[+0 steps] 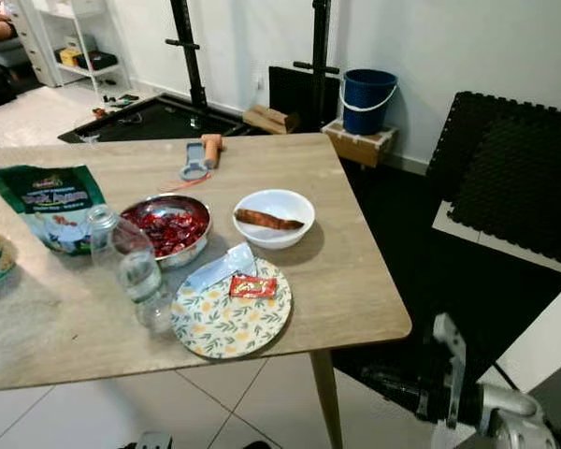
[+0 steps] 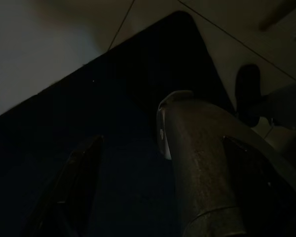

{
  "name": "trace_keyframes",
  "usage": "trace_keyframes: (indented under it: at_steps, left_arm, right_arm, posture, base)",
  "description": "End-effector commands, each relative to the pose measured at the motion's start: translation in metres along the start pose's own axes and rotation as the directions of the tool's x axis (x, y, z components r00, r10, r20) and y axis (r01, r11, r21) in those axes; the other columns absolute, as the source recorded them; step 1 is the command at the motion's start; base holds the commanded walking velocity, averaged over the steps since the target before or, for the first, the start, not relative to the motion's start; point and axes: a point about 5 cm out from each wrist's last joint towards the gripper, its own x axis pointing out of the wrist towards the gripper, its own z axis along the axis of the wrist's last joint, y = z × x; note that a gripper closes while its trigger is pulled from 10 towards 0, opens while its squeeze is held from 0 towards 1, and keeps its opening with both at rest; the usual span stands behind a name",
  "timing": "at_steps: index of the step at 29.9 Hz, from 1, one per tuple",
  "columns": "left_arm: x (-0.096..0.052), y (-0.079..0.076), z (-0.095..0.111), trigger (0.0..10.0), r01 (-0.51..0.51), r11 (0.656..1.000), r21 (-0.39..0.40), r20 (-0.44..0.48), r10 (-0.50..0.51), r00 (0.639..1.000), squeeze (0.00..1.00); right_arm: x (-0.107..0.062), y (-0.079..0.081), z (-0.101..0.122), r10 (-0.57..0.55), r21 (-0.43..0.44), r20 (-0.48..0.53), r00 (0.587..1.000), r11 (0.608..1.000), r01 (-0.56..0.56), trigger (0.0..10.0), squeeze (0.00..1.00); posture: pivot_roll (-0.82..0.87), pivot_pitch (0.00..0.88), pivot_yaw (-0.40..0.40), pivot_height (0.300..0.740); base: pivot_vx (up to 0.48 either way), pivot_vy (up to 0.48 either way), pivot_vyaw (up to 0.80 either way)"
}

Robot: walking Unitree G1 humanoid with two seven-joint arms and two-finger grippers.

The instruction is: Restocking fridge

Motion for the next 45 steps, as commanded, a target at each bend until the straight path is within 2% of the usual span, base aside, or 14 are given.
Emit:
trace_keyframes:
  at_steps: [1,3,4,5,8,15,19,21,25,26,28,36,38,45]
  left_arm:
    - [-0.002,0.006,-0.009,10.0,-0.013,1.000,-0.002,-0.031,0.013,0.999,0.00]
    - [-0.002,0.006,-0.009,10.0,-0.012,1.000,-0.002,-0.032,0.012,0.999,0.00]
    - [-0.003,0.006,-0.009,10.0,-0.012,1.000,-0.001,-0.032,0.012,0.999,0.00]
    - [-0.003,0.006,-0.009,10.0,-0.012,1.000,0.000,-0.033,0.012,0.999,0.00]
    - [-0.003,0.006,-0.010,10.0,-0.011,1.000,0.001,-0.034,0.011,0.999,0.00]
    - [-0.003,0.006,-0.011,10.0,-0.012,1.000,0.002,-0.037,0.012,0.999,0.00]
    - [-0.003,0.005,-0.013,10.0,-0.010,1.000,0.000,-0.041,0.010,0.999,0.00]
    - [-0.003,0.004,-0.013,10.0,-0.010,1.000,-0.001,-0.041,0.010,0.999,0.00]
    - [-0.004,0.002,-0.020,10.0,-0.008,1.000,-0.009,-0.052,0.007,0.999,0.00]
    - [-0.004,0.002,-0.021,10.0,-0.007,1.000,-0.011,-0.054,0.006,0.999,0.00]
    - [-0.004,0.001,-0.023,10.0,-0.006,1.000,-0.012,-0.056,0.006,0.998,0.00]
    - [-0.007,0.002,-0.032,10.0,-0.011,1.000,-0.017,-0.071,0.010,0.997,0.00]
    - [-0.009,0.004,-0.038,10.0,-0.018,1.000,-0.022,-0.080,0.017,0.997,0.00]
    - [-0.011,0.005,-0.045,10.0,-0.020,0.999,-0.030,-0.085,0.017,0.996,0.00]
  right_arm:
    - [0.002,0.001,0.015,0.020,-0.033,0.060,0.998,0.999,-0.018,10.0,0.35]
    - [0.004,0.001,0.024,0.027,-0.052,0.092,0.995,0.998,-0.022,10.0,0.35]
    - [0.008,0.000,0.034,0.031,-0.078,0.131,0.991,0.997,-0.021,10.0,0.91]
    - [0.013,0.001,0.045,0.041,-0.101,0.174,0.984,0.995,-0.023,10.0,1.00]
    - [0.025,0.002,0.069,0.043,-0.150,0.244,0.969,0.989,-0.006,10.0,1.00]
    - [0.060,-0.001,0.085,0.027,-0.262,0.198,0.980,0.965,0.026,10.0,1.00]
    - [0.097,-0.012,0.096,-0.048,-0.359,0.134,0.990,0.929,0.094,10.0,1.00]
    - [0.102,-0.013,0.097,-0.059,-0.367,0.125,0.990,0.925,0.102,10.0,1.00]
    - [0.131,-0.027,0.107,-0.202,-0.422,0.076,0.977,0.881,0.215,10.0,1.00]
    - [0.134,-0.029,0.109,-0.215,-0.423,0.079,0.973,0.877,0.228,10.0,0.05]
    - [0.138,-0.031,0.111,-0.228,-0.432,0.073,0.971,0.870,0.237,10.0,0.00]
    - [0.153,-0.041,0.112,-0.303,-0.510,-0.027,0.953,0.824,0.248,10.0,0.00]
    - [0.158,-0.048,0.116,-0.358,-0.571,-0.088,0.930,0.783,0.247,10.0,0.00]
    - [0.160,-0.055,0.128,-0.430,-0.659,-0.135,0.893,0.712,0.244,10.0,0.00]
  posture:
    - [-0.08,0.053,-0.002,0.740]
    - [-0.08,0.053,-0.002,0.740]
    - [-0.09,0.053,-0.002,0.740]
    - [-0.09,0.053,-0.002,0.740]
    - [-0.08,0.056,0.000,0.740]
    - [-0.08,0.061,-0.002,0.740]
    - [-0.07,0.074,-0.012,0.740]
    - [-0.07,0.075,-0.013,0.740]
    - [-0.06,0.089,-0.022,0.740]
    - [-0.05,0.098,-0.027,0.740]
    - [-0.05,0.107,-0.030,0.740]
    - [-0.03,0.132,-0.043,0.740]
    - [-0.02,0.150,-0.051,0.740]
    - [-0.02,0.180,-0.060,0.740]
  base:
    - [0.000,0.000,0.00]
    - [0.000,0.000,0.00]
    - [0.000,0.000,0.00]
    - [0.000,0.000,0.00]
    - [0.000,0.000,0.00]
    - [0.000,0.000,0.00]
    - [0.000,0.000,0.00]
    - [0.000,0.000,0.00]
    - [0.000,0.000,0.00]
    - [0.000,0.000,0.00]
    - [0.000,0.000,0.00]
    - [0.000,0.000,0.00]
    - [0.000,0.000,0.00]
    - [0.000,0.000,0.00]
